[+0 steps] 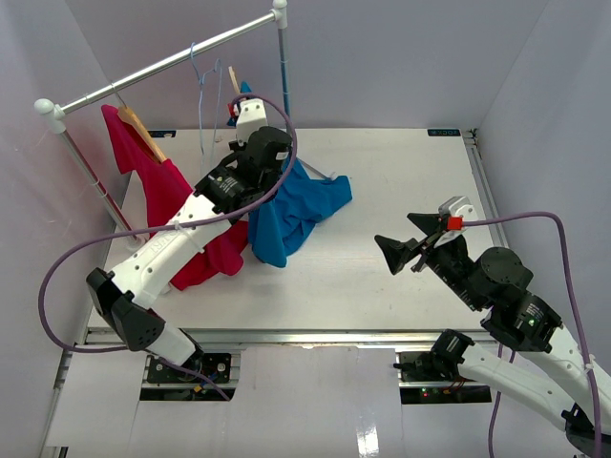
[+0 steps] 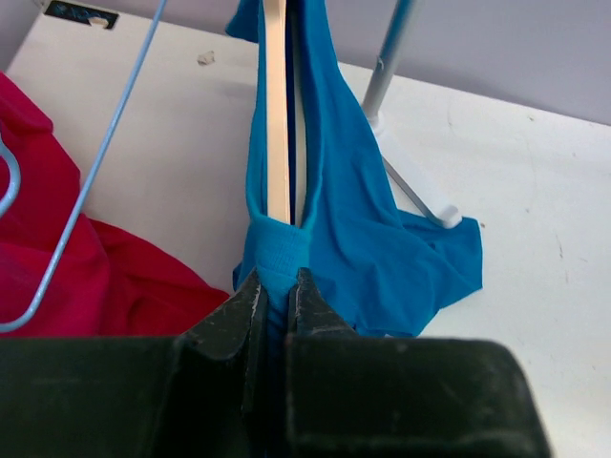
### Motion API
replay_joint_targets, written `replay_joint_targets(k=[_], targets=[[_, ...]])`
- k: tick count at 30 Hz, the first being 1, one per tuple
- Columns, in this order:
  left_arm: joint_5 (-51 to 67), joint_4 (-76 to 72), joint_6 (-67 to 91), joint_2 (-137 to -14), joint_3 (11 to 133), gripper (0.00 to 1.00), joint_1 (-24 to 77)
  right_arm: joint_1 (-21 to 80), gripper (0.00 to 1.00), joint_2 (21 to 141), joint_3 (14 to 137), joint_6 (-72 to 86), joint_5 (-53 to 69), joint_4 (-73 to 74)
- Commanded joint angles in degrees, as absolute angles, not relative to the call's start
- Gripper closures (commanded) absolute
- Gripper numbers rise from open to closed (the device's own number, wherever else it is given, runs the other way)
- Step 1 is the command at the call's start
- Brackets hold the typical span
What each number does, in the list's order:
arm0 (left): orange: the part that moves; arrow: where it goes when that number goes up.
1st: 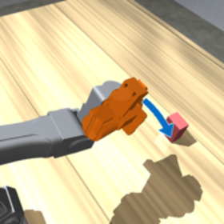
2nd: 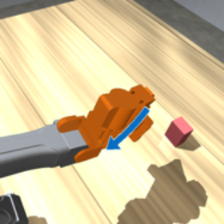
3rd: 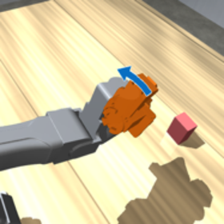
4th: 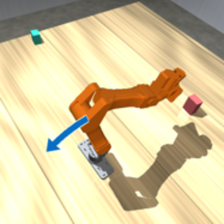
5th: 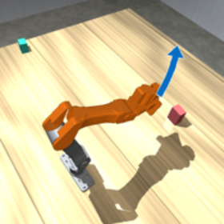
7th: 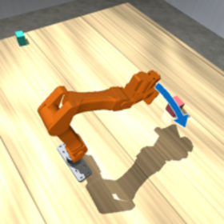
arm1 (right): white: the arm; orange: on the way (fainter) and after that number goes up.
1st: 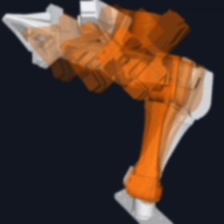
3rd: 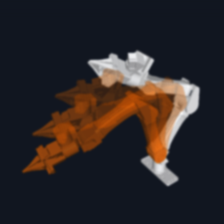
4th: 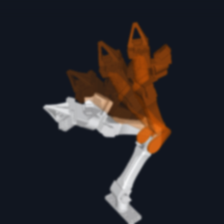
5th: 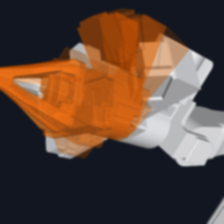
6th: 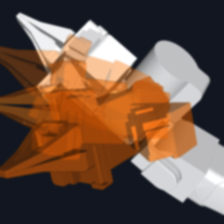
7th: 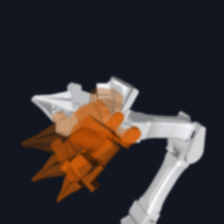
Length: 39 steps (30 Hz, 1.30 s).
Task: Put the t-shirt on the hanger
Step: Place the hanger at the clothesline.
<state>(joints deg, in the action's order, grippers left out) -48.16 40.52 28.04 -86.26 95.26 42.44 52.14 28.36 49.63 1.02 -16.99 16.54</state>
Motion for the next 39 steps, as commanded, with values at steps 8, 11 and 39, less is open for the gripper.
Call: replay_joint_targets(k=[8, 11, 39], targets=[[-57.25, 34.41, 23.32, -92.53, 106.83, 1.0, 41.96, 52.27, 0.1, 27.66, 48.84, 0.26, -20.98, 14.2], [-58.19, 32.87, 21.81, -93.18, 107.24, 1.0, 41.72, 52.21, 0.1, 27.54, 48.95, 0.26, -21.36, 14.83], [-54.81, 21.53, 8.03, -101.86, 112.91, 1.0, 34.92, 52.25, 0.1, 23.46, 48.17, 0.26, -23.36, 18.45]])
